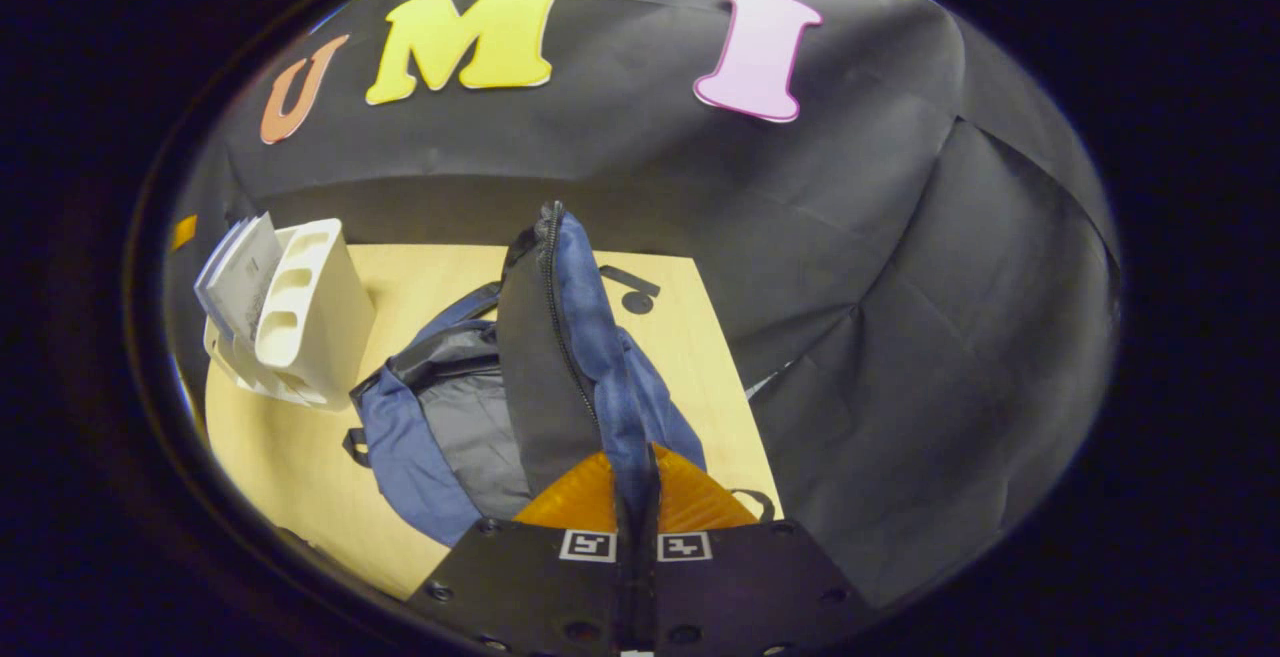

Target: Open the schoolbag, grab two books from the bookshelf and put them into the schoolbag.

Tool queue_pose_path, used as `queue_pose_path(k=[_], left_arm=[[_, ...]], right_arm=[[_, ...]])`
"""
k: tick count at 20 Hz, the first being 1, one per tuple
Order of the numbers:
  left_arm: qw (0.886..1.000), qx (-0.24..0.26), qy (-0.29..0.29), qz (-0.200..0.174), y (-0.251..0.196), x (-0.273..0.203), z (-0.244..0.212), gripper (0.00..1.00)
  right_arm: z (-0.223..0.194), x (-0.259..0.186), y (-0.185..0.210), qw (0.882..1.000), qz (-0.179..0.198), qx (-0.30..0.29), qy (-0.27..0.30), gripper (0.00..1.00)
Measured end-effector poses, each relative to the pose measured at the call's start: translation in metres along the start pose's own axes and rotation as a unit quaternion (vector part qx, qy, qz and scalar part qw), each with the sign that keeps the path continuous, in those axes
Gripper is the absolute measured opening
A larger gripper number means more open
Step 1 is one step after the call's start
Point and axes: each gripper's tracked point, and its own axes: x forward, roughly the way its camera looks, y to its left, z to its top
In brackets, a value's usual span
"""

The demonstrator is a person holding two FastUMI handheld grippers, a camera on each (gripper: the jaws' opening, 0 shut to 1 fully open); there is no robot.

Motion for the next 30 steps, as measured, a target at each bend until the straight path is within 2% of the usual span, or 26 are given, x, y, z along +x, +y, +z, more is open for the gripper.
queue_pose_path(k=[3,6,10,13,18,23,24,25,27,30], left_arm=[[0.998,-0.009,0.06,-0.013,-0.006,0.021,-0.003,0.98],[0.991,-0.022,0.127,-0.028,-0.015,0.038,-0.011,0.98],[0.978,-0.016,0.206,-0.017,-0.015,0.074,-0.017,0.98],[0.963,-0.002,0.27,-0.015,-0.015,0.098,-0.036,1.0],[0.923,-0.036,0.383,-0.011,-0.021,0.103,-0.079,0.99],[0.902,-0.023,0.431,0.02,-0.004,0.111,-0.099,0.98],[0.9,-0.015,0.436,0.03,0.001,0.113,-0.099,0.95],[0.897,-0.008,0.44,0.038,0.005,0.115,-0.1,0.88],[0.895,0.003,0.445,0.044,0.01,0.118,-0.101,0.82],[0.889,0.009,0.456,0.049,0.007,0.116,-0.103,0.77]], right_arm=[[0.004,0.014,-0.011,1.0,0.015,0.003,0.009,0.0],[0.004,0.022,-0.012,0.999,0.038,0.018,0.021,0.0],[0.004,0.031,-0.021,0.998,0.053,0.025,0.03,0.0],[0.002,0.035,-0.025,0.997,0.061,0.023,0.033,0.0],[-0.003,0.038,-0.031,0.997,0.066,0.024,0.034,0.0],[-0.005,0.037,-0.029,0.997,0.072,0.021,0.032,0.0],[-0.005,0.037,-0.029,0.997,0.073,0.022,0.032,0.0],[-0.006,0.038,-0.028,0.996,0.075,0.023,0.032,0.0],[-0.006,0.036,-0.027,0.996,0.076,0.024,0.033,0.03],[-0.008,0.035,-0.028,0.996,0.078,0.027,0.032,0.0]])
